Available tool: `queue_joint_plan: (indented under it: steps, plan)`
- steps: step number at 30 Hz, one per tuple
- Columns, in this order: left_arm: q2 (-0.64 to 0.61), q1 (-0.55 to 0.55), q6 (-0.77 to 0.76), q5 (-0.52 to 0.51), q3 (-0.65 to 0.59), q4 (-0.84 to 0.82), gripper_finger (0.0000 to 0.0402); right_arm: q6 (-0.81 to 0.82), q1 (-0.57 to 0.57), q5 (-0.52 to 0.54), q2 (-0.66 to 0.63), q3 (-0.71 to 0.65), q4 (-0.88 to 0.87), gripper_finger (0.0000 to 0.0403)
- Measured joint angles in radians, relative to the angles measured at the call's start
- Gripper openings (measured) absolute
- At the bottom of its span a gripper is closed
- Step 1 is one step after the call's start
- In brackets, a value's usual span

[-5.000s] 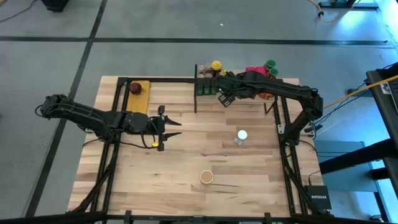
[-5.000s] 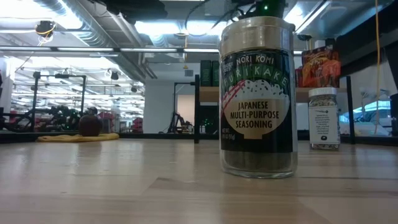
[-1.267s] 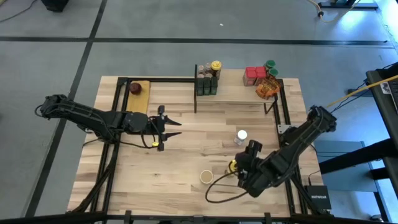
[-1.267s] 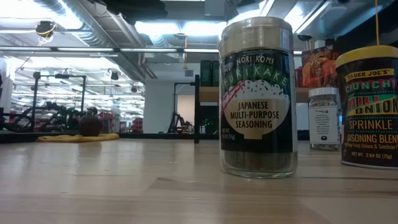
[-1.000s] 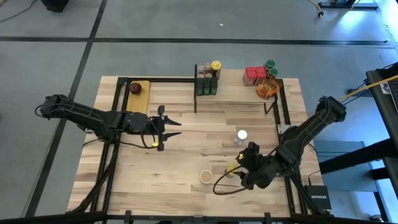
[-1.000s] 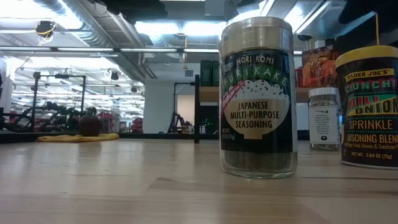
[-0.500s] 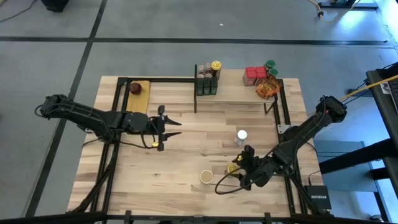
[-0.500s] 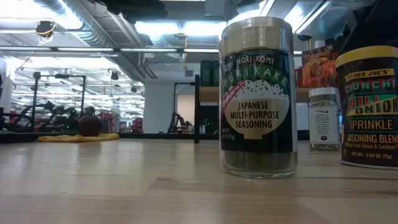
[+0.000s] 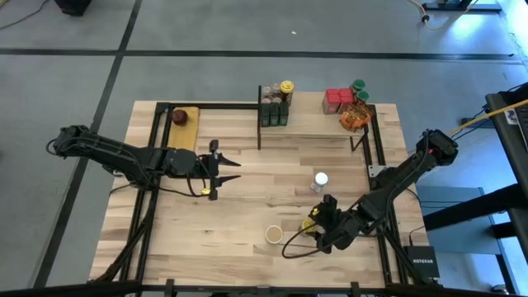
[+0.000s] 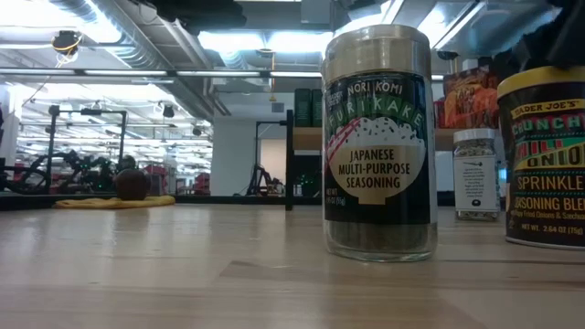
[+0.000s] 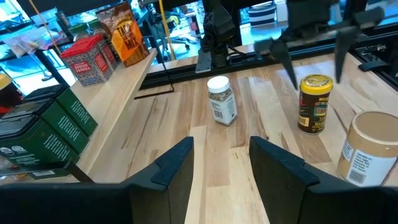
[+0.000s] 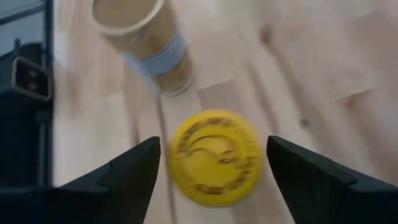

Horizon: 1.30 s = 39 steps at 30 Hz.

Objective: Shelf spices
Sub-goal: Put the yellow seasoning bottle on the shelf

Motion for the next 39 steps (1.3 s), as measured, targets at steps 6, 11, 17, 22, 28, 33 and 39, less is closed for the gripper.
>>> queue_joint_plan:
  steps: [6, 11, 17, 22, 28, 33, 39]
  plan:
    - [0.0, 0.0, 0.0, 0.0, 0.0, 0.0, 0.015, -0.032, 0.0, -0.057, 0.092, 0.0, 0.055, 0.0301]
    - [0.0, 0.0, 0.0, 0.0, 0.0, 0.0, 0.015, -0.053, -0.008, -0.078, 0.118, 0.0, 0.061, 0.0294]
    - [0.0, 0.0, 0.001, 0.0, 0.0, 0.0, 0.015, -0.056, -0.008, -0.052, 0.118, 0.0, 0.079, 0.0243]
    - [0.0, 0.0, 0.002, 0.0, 0.0, 0.0, 0.015, -0.071, -0.008, 0.022, 0.118, 0.0, 0.074, 0.0224]
    - [0.0, 0.0, 0.003, 0.0, 0.0, 0.0, 0.015, -0.104, -0.008, 0.101, 0.099, 0.034, 0.032, 0.0223]
    - [0.0, 0.0, 0.003, 0.0, 0.0, 0.001, 0.015, -0.231, -0.047, 0.195, 0.057, 0.113, -0.032, 0.0222]
    - [0.0, 0.0, 0.003, 0.0, 0.0, 0.001, 0.015, -0.341, -0.167, 0.289, -0.009, 0.254, -0.228, 0.0219]
